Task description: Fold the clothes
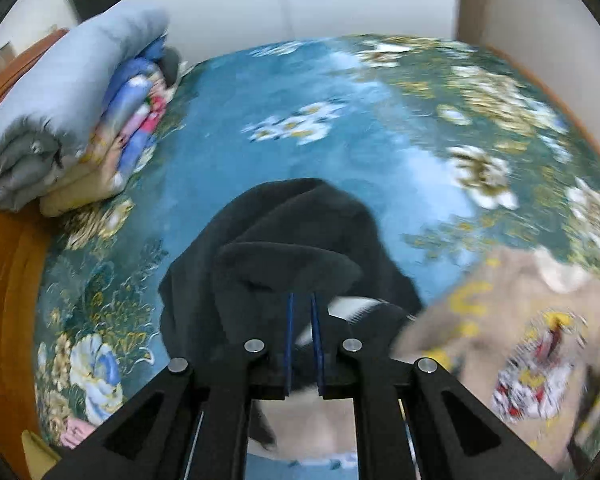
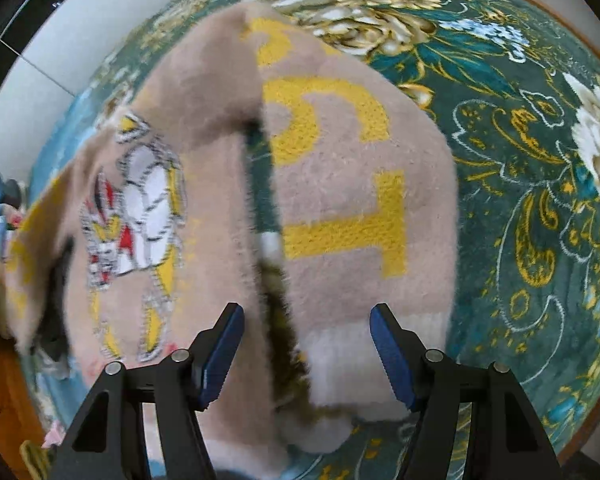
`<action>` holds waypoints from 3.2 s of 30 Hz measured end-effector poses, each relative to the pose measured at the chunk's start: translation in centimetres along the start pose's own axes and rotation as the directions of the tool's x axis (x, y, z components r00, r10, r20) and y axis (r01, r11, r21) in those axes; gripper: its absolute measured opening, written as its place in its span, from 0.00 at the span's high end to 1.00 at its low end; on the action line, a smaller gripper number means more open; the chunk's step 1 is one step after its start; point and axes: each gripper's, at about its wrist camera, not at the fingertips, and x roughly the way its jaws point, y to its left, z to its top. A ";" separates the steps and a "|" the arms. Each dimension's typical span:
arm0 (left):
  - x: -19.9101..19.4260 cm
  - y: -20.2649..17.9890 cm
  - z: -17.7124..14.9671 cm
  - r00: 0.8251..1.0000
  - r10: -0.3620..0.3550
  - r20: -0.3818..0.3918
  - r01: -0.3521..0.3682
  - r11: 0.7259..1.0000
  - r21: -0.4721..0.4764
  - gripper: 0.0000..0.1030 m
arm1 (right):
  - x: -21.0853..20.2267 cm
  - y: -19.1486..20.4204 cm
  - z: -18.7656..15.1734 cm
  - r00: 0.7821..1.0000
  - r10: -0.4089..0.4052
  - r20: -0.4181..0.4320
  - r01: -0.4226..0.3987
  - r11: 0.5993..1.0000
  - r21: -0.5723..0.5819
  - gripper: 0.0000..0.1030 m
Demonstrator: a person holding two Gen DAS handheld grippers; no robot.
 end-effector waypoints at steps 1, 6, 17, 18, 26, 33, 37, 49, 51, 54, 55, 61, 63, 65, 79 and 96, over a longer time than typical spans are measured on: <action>-0.7 -0.6 -0.5 1.000 -0.020 0.009 0.020 1.000 0.020 0.90 | 0.1 0.0 0.0 1.000 -0.010 0.002 0.010 1.000 0.006 0.33; -2.2 -3.0 -4.2 0.990 -0.140 -0.007 0.140 0.986 0.095 0.81 | 0.0 -0.4 -0.2 0.998 -0.067 0.008 0.066 0.997 0.028 0.68; 0.4 -6.8 -9.2 0.955 -0.224 -0.192 0.248 0.962 0.111 0.81 | -7.4 -6.7 4.0 0.982 -0.114 0.150 0.108 0.993 0.046 0.93; 0.5 -7.0 -9.5 0.953 -0.223 -0.203 0.249 0.962 0.114 0.81 | -8.0 -7.7 5.0 0.978 -0.131 0.161 0.123 0.991 0.058 0.93; 1.7 -8.4 -11.8 0.927 -0.218 -0.304 0.266 0.956 0.126 0.80 | -8.0 -12.6 12.6 0.961 -0.228 0.160 0.202 0.966 0.163 0.93; 2.0 -10.0 -13.4 0.892 -0.280 -0.355 0.333 0.938 0.095 0.58 | -6.6 -12.5 15.1 0.946 -0.288 0.146 0.266 0.951 0.157 0.62; 3.6 -9.7 -14.5 0.856 -0.355 -0.375 0.383 0.924 -0.001 0.51 | -10.4 -9.8 12.1 0.922 -0.246 0.297 0.227 0.969 0.099 0.46; 9.1 -10.4 -17.6 0.781 -0.473 -0.408 0.447 0.880 -0.163 0.47 | 2.3 0.0 -1.1 0.884 0.420 -0.203 -0.425 0.905 0.021 0.39; 9.1 -10.8 -18.0 0.769 -0.490 -0.410 0.460 0.870 -0.178 0.48 | 3.0 -0.1 -1.2 0.869 0.455 -0.197 -0.445 0.891 0.093 0.41; 8.7 -11.4 -18.4 0.774 -0.490 -0.402 0.463 0.870 -0.169 0.68 | 2.9 -0.8 -0.9 0.872 0.452 -0.186 -0.424 0.889 0.174 0.77; 8.5 -11.7 -18.5 0.782 -0.480 -0.398 0.458 0.875 -0.155 0.72 | 2.6 -0.9 -1.0 0.872 0.456 -0.179 -0.426 0.886 0.182 0.81; 5.9 -12.3 -18.4 0.803 -0.473 -0.362 0.479 0.874 -0.079 0.88 | 0.6 -0.1 -1.6 0.888 0.436 -0.143 -0.414 0.896 0.159 0.89; 4.6 -12.3 -18.5 0.806 -0.480 -0.347 0.494 0.868 -0.052 0.89 | -0.4 0.5 -1.7 0.903 0.409 -0.129 -0.394 0.910 0.128 0.89; 3.2 -12.3 -18.6 0.808 -0.484 -0.336 0.507 0.862 -0.023 0.90 | -1.2 0.8 -1.8 0.911 0.394 -0.119 -0.383 0.918 0.104 0.89; 3.2 -12.7 -22.6 0.786 -0.445 -0.429 0.511 0.859 0.044 0.90 | -0.6 -1.0 -5.1 0.926 0.354 -0.133 -0.338 0.932 0.131 0.90; 1.0 2.0 -15.5 0.800 -0.543 -0.253 0.447 0.823 -0.351 0.66 | -3.0 -10.3 2.2 0.926 0.340 0.162 -0.375 0.866 0.331 0.61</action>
